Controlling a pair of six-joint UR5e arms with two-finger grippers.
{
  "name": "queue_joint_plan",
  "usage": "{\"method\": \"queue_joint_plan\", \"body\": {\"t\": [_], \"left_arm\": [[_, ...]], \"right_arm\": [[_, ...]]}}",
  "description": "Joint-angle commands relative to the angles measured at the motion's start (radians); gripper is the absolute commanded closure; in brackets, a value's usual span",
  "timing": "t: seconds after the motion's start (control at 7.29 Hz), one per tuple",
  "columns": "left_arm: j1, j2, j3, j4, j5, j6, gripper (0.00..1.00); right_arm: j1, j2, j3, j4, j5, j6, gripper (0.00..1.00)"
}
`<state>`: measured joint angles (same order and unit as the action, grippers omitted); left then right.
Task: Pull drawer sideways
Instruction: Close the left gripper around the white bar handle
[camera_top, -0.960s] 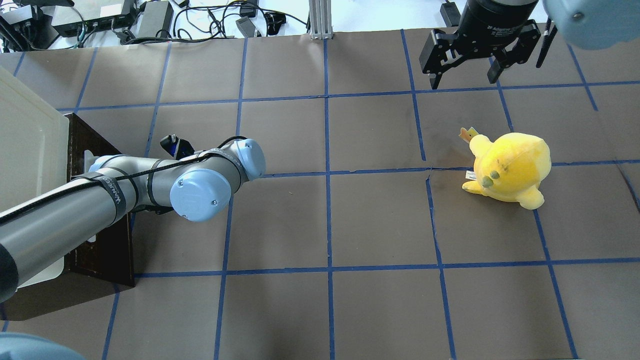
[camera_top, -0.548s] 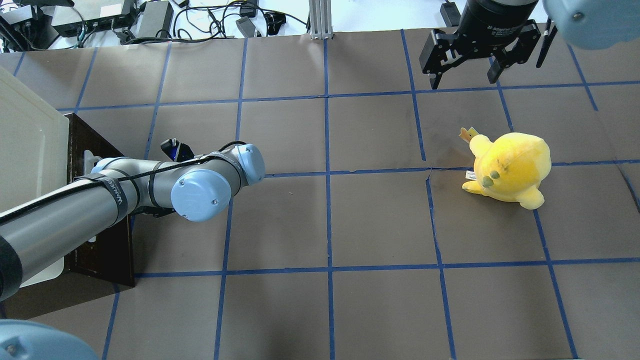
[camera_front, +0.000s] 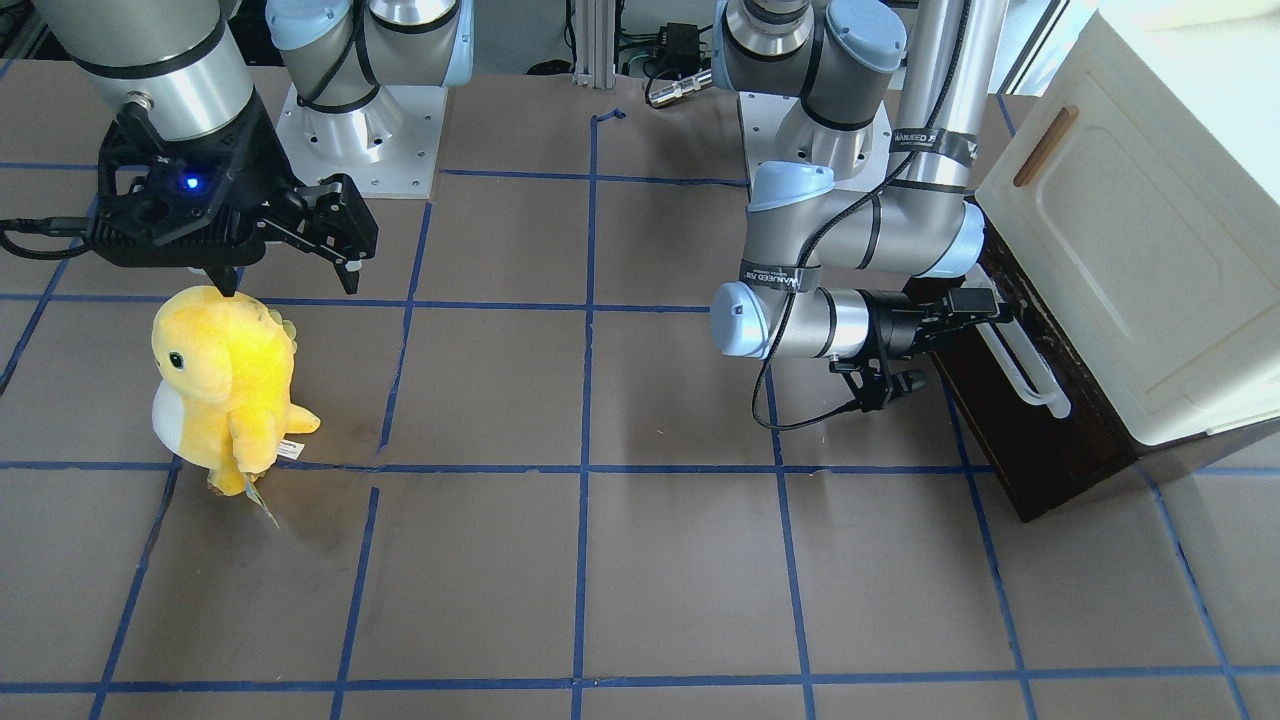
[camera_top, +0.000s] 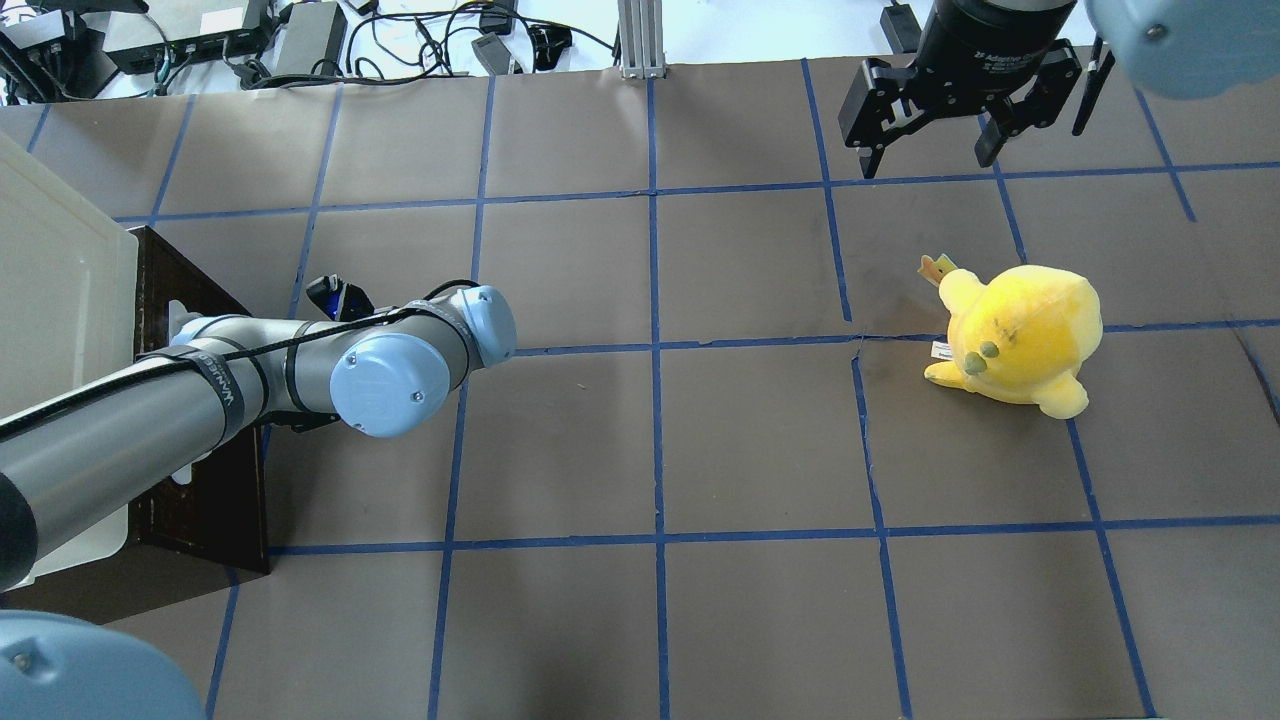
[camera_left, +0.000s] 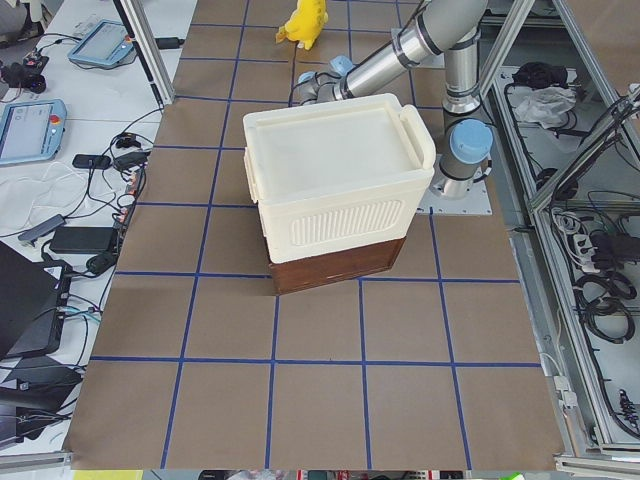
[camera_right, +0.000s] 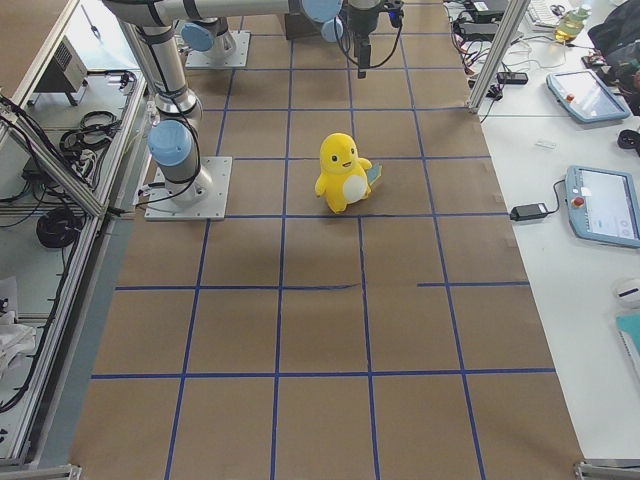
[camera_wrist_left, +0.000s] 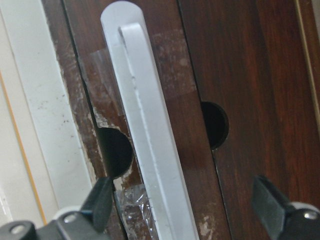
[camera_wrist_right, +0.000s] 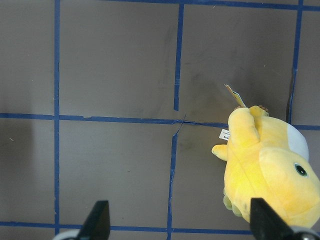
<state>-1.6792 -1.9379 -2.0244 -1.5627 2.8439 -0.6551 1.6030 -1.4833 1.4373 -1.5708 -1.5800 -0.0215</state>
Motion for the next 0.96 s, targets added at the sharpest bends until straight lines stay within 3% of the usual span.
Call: {"method": "queue_joint_plan", "body": {"t": [0.0,0.82], "left_arm": [[0.001,-0.001,0.000,-0.005,0.014,-0.001,0.16],[0.012,0.007,0.001,-0.003,0.015,-0.001,0.25]], "right_arm": [[0.000,0.000,0.000,0.000,0.000,0.000,0.00],[0.000,0.000,0.000,0.000,0.000,0.000,0.00]]}}
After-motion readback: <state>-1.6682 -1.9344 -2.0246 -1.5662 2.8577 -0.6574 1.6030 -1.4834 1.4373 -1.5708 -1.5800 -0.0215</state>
